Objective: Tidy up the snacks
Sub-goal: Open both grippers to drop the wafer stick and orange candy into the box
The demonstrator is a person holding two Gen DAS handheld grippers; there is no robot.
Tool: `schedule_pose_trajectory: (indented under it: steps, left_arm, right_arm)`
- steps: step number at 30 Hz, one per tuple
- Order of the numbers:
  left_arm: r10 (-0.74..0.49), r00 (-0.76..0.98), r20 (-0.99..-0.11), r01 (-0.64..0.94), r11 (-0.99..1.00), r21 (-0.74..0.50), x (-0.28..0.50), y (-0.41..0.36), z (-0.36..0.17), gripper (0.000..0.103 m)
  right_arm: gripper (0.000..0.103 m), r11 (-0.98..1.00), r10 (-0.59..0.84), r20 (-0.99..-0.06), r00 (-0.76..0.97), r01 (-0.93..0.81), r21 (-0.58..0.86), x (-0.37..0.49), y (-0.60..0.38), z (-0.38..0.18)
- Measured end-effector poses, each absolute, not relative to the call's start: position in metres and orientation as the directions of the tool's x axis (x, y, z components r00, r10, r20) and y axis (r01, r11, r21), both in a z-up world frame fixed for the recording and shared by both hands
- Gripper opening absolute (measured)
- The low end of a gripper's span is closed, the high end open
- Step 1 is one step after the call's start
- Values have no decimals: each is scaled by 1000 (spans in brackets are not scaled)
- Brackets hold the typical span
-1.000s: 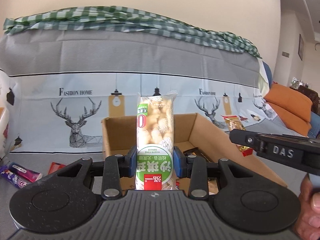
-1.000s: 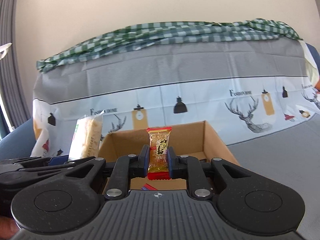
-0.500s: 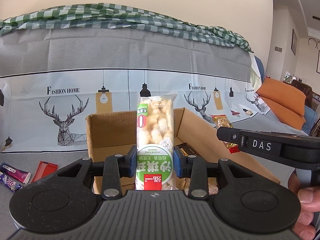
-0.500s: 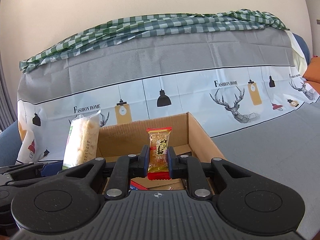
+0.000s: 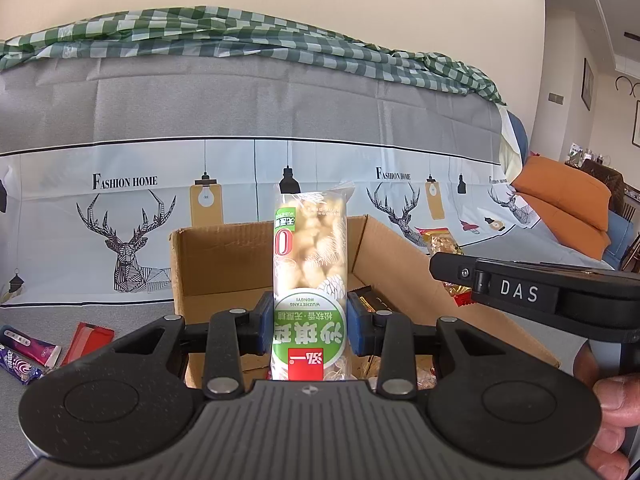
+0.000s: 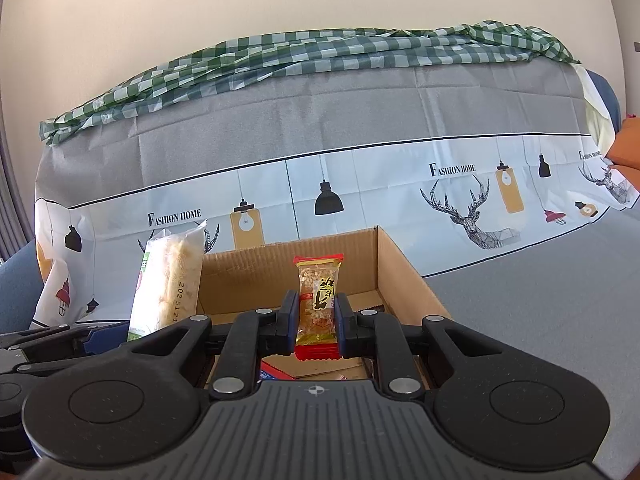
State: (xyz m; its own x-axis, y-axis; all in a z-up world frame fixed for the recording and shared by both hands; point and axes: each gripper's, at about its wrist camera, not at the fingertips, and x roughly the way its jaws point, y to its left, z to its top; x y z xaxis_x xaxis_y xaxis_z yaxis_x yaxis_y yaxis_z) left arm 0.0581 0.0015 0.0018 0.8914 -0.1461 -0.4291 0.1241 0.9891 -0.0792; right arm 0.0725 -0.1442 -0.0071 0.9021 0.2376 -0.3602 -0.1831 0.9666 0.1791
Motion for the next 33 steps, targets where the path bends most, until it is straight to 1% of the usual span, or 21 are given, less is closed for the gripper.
schedule_pose_trajectory:
  steps: [20,26,27,28,29,30,31,32,33]
  left_arm:
    - [-145,900,-411,111,988,-106,57,4,5,39]
    - [-174,903,-393,126,981,-145,57,9,8,40]
    - [-178,903,-391,128,980,-152,57,10,9,42]
    - [-179,903,-391,127,980,-155,57,10,9,52]
    - [-170,906,-389,119,981,-151,57,10,10,57]
    - [-157,909,-386,108,983,-146,57,10,11,59]
    - [-151,911,-385,102,984,-144,56,11,11,59]
    - [-146,912,-384,96,985,-145,56,13,12,59]
    - [-138,914,-382,88,986,-145,55,14,12,59]
  right_arm:
    - [19,969,232,-348,909,-186,160,71,-139,-7]
    - [19,969,234,-350,907,-190,155,71,-136,-7]
    - [20,969,236,-353,905,-191,158,72,-136,-7]
    - [20,968,239,-359,902,-192,162,73,-136,-7]
    - [26,967,241,-368,898,-191,167,75,-135,-8]
    - [39,967,240,-377,895,-188,170,76,-134,-8]
    - [42,970,229,-381,896,-176,170,76,-133,-9]
    - [48,972,216,-382,899,-162,170,76,-132,-9]
    - [50,972,212,-384,899,-154,177,77,-132,-9]
